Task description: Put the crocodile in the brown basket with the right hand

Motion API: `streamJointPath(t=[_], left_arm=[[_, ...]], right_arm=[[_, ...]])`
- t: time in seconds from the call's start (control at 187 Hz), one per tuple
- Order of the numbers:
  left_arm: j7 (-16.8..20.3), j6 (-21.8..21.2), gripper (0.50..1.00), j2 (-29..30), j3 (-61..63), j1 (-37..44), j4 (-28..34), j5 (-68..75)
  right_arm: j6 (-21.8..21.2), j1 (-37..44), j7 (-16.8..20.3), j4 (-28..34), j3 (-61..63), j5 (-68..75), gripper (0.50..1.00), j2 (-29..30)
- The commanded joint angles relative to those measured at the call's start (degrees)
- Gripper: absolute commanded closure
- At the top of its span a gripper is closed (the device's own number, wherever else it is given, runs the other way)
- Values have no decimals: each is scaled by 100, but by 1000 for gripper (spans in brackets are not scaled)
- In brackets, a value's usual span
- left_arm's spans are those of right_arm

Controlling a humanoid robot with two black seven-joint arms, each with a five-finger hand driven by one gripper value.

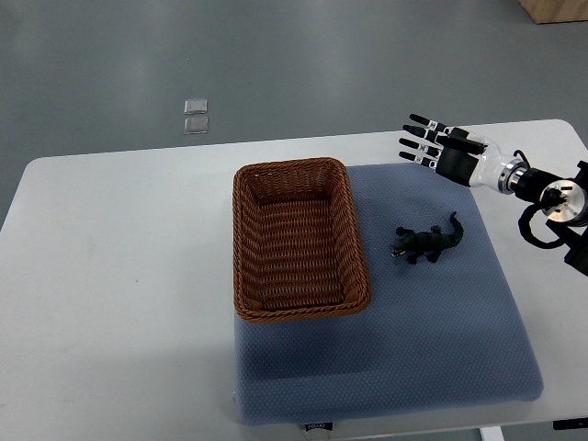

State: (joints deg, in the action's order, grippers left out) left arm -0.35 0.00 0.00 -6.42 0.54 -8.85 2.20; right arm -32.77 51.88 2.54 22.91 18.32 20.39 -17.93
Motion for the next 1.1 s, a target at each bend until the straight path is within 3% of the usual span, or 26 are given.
streamJointPath(t=[0.0, 0.531, 1.094], left_arm=[[0, 0, 500, 0, 0, -2, -3, 0], [0, 0, 500, 0, 0, -2, -12, 0], [0, 0, 500, 0, 0, -2, -12, 0]], right_arm=[[-10, -3, -8, 3, -4, -9, 562, -17], [236, 6, -17, 3, -101, -132, 562, -53], [-221, -12, -79, 12, -66, -422, 562, -44]])
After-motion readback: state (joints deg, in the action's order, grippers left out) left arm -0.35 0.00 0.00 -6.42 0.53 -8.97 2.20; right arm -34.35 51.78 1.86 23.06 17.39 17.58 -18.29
